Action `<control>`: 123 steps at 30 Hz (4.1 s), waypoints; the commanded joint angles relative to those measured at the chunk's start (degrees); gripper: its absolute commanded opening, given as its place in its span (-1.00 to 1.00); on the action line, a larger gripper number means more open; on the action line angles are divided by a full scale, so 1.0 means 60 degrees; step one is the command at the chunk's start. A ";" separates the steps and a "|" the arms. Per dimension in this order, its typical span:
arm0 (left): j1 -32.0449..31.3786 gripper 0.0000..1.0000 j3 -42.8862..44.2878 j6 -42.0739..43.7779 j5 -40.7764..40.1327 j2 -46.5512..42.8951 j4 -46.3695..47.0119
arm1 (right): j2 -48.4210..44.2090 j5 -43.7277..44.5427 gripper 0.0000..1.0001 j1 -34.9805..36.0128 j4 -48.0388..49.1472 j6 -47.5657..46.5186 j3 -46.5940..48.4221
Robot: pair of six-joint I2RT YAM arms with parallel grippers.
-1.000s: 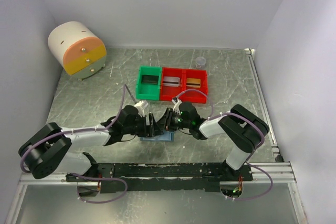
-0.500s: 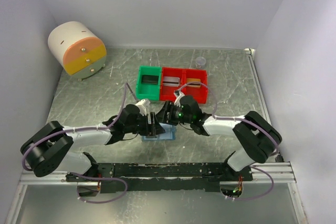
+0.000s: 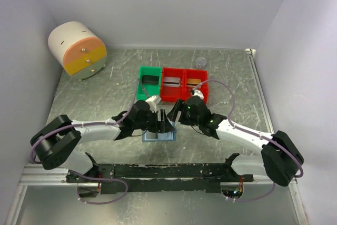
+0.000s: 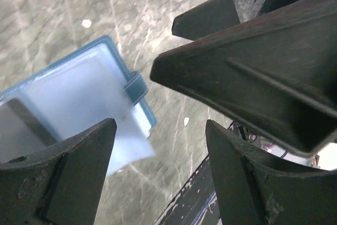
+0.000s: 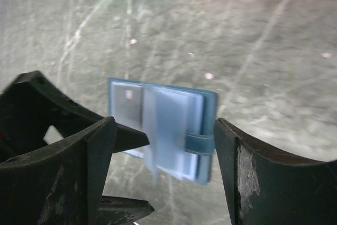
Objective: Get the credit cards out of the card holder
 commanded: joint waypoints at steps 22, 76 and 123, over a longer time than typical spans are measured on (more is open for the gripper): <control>-0.1572 0.83 0.0801 0.1671 -0.4344 -0.2714 -0.3448 | -0.1340 0.1368 0.50 -0.0029 -0.1784 -0.0516 0.0589; 0.3175 0.99 0.0096 0.0052 -0.5077 -0.7203 -0.8407 | 0.5825 0.2981 -0.38 0.3505 -0.2644 -0.0157 0.4453; 0.3077 0.46 -0.2442 0.0031 0.2307 -0.3898 -0.0590 | 0.3296 -0.2286 -1.00 0.0997 0.4435 0.1150 -0.0206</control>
